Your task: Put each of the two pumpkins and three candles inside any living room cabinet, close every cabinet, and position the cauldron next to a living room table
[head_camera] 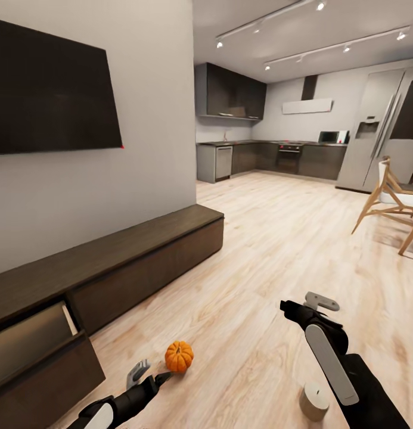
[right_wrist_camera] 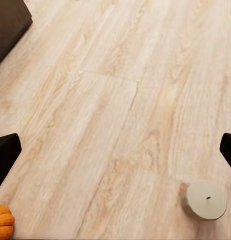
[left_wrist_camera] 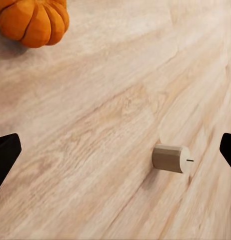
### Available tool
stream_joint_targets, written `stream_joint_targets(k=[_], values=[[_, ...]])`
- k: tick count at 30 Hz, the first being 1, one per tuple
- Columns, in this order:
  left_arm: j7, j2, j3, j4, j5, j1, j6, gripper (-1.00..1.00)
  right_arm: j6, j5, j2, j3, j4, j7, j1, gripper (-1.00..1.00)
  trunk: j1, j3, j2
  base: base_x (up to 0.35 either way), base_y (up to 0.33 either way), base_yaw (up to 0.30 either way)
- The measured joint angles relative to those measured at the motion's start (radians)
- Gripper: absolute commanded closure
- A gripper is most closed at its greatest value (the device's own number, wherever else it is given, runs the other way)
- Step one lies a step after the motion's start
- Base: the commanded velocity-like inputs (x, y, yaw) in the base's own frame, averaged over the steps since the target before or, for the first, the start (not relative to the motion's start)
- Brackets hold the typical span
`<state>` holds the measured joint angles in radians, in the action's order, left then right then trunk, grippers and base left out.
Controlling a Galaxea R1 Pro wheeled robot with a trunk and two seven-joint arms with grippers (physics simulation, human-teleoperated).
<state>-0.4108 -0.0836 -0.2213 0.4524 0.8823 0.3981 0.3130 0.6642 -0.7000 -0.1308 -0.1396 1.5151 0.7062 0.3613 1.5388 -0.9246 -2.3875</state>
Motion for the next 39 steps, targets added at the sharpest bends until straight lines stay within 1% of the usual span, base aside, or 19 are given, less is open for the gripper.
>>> stream_joint_targets(k=[5, 10, 14, 16, 17, 19, 22, 26, 31, 39], values=[[0.000, 0.001, 0.000, 0.000, -0.001, 0.000, 0.000, -1.00, 0.000, 0.000, 0.000, -0.001, -0.001, 0.000, 0.000, -1.00, 0.000, 0.005, 0.000, 0.036, 0.015, 0.254], [0.000, 0.001, -0.001, 0.000, -0.002, 0.000, 0.000, -1.00, 0.000, 0.000, 0.000, -0.003, -0.001, 0.000, 0.000, -1.00, 0.000, 0.009, 0.000, 0.202, 0.068, 0.255], [0.000, 0.001, 0.000, 0.000, -0.001, 0.000, 0.000, -1.00, 0.000, 0.000, -0.002, -0.018, 0.002, 0.001, 0.000, -1.00, 0.000, 0.013, 0.000, 0.050, 0.010, 0.255], [0.000, 0.001, 0.000, 0.000, -0.001, 0.000, 0.000, -1.00, -0.001, 0.001, -0.003, -0.031, 0.003, 0.001, 0.000, -1.00, 0.000, 0.014, 0.000, 0.065, 0.018, 0.258], [0.000, 0.001, 0.000, 0.000, -0.001, 0.000, 0.000, -1.00, -0.002, 0.001, -0.003, -0.050, 0.004, 0.001, 0.000, -1.00, 0.000, 0.015, 0.000, 0.169, 0.064, 0.260], [0.000, 0.002, -0.001, 0.000, -0.002, 0.000, 0.000, -1.00, -0.003, 0.002, -0.001, -0.070, 0.002, 0.001, 0.000, -1.00, 0.000, 0.017, 0.000, 0.232, 0.067, 0.261], [0.000, 0.002, -0.001, 0.000, -0.002, 0.000, 0.000, -1.00, -0.001, 0.002, -0.001, -0.081, 0.002, 0.002, 0.000, -1.00, 0.000, 0.020, 0.000, 0.234, -0.032, 0.264], [0.000, 0.003, -0.002, 0.000, -0.002, 0.000, 0.000, -1.00, -0.002, 0.002, -0.002, -0.084, 0.003, 0.002, 0.000, -1.00, 0.000, 0.023, 0.000, 0.068, -0.064, 0.268], [0.000, 0.003, -0.002, 0.000, -0.002, 0.000, 0.000, -1.00, -0.002, 0.002, -0.003, -0.083, 0.003, 0.002, 0.000, -1.00, 0.000, 0.027, 0.000, 0.007, -0.179, 0.269], [0.000, 0.002, -0.002, 0.000, -0.002, 0.000, -0.001, -1.00, -0.003, 0.001, -0.004, -0.081, 0.004, -0.001, 0.000, -1.00, 0.000, 0.030, 0.000, 0.001, -0.023, 0.183]])
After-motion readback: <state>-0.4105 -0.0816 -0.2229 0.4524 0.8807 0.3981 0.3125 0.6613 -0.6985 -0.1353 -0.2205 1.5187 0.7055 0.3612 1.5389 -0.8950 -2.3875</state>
